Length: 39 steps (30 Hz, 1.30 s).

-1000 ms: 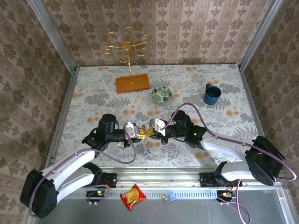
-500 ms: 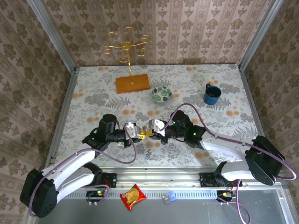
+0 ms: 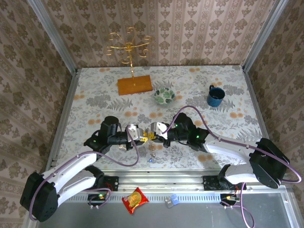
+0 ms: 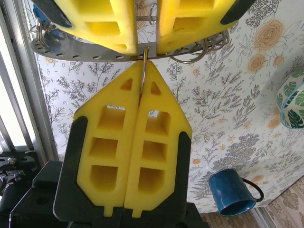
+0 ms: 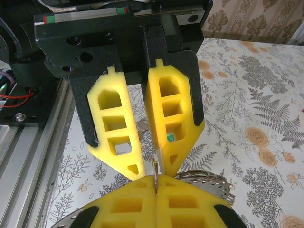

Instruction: Put the keys on the keyring

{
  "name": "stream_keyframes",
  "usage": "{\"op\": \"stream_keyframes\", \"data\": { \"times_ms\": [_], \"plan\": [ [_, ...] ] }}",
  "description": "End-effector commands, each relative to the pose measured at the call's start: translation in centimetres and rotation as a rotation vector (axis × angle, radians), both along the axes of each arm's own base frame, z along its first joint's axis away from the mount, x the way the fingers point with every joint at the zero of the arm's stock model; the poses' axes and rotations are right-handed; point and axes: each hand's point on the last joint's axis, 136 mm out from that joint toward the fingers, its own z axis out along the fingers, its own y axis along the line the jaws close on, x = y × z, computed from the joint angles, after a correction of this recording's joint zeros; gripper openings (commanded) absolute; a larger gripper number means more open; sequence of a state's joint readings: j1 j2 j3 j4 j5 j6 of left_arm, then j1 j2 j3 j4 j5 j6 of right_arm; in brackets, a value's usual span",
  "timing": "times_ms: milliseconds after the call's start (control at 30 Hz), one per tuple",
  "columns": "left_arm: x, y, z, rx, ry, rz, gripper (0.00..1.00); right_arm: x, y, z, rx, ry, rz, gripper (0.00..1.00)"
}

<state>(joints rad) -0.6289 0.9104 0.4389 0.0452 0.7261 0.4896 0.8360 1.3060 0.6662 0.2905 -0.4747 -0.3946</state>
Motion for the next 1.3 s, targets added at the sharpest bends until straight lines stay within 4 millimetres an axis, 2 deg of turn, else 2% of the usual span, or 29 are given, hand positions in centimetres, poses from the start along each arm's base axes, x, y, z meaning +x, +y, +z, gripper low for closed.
{"op": "stream_keyframes", "data": {
  "times_ms": [0, 133, 467, 700, 733, 833, 933, 1267],
  "plan": [
    [-0.4, -0.4, 1.1, -0.034, -0.013, -0.031, 0.18, -0.2, 0.3, 1.0, 0.020, -0.033, 0.011, 0.00],
    [-0.7, -0.6, 1.4, -0.047, -0.010, -0.045, 0.14, -0.2, 0.4, 0.8, 0.016, -0.028, 0.016, 0.00],
    [-0.6, -0.8, 2.0, -0.072, -0.017, -0.052, 0.12, -0.6, 0.8, 0.1, -0.007, -0.004, 0.046, 0.00],
    [-0.7, -0.9, 1.9, -0.069, -0.018, -0.062, 0.00, -0.8, 0.9, -0.8, -0.027, 0.010, 0.049, 0.00],
    [-0.7, -0.8, 1.8, -0.064, -0.019, -0.064, 0.00, -0.7, 0.8, -0.8, -0.029, 0.007, 0.041, 0.01],
    [-0.8, -0.7, 1.3, -0.040, -0.011, -0.063, 0.00, -0.3, 0.3, -1.3, -0.056, -0.008, 0.013, 0.17],
    [-1.0, -0.6, 0.8, -0.005, -0.004, -0.066, 0.00, 0.1, -0.3, -1.7, -0.106, -0.033, -0.010, 0.21],
    [-1.3, -0.7, 0.3, 0.031, -0.001, -0.089, 0.00, -0.2, -0.8, -1.1, -0.129, -0.054, -0.004, 0.15]
  ]
}}
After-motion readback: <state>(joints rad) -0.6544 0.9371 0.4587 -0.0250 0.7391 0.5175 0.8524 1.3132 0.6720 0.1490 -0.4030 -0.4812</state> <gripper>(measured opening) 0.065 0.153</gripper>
